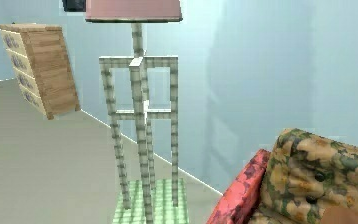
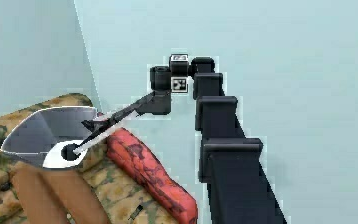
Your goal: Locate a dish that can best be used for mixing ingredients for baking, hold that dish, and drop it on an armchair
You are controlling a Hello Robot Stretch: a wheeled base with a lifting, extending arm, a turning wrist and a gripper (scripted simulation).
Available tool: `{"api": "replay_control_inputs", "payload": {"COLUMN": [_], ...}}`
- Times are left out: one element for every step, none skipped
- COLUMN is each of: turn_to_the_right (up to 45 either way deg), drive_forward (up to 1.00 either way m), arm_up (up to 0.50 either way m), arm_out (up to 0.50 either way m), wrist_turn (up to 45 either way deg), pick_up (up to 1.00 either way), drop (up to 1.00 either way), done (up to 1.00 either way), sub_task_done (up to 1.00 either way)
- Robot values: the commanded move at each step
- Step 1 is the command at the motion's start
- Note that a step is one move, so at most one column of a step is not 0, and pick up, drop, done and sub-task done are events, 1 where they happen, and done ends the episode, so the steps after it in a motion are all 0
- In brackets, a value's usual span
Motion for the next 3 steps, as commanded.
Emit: {"api": "replay_control_inputs", "payload": {"turn_to_the_right": [0.0,0.0,0.0], "drive_forward": [0.0,0.0,0.0], "arm_up": [-0.38,-0.32,0.0], "arm_out": [0.0,0.0,0.0], "wrist_turn": [0.0,0.0,0.0], "pick_up": [0.0,0.0,0.0], "drop": [0.0,0.0,1.0], "done": [0.0,0.0,0.0], "sub_task_done": [0.0,0.0,0.0]}}
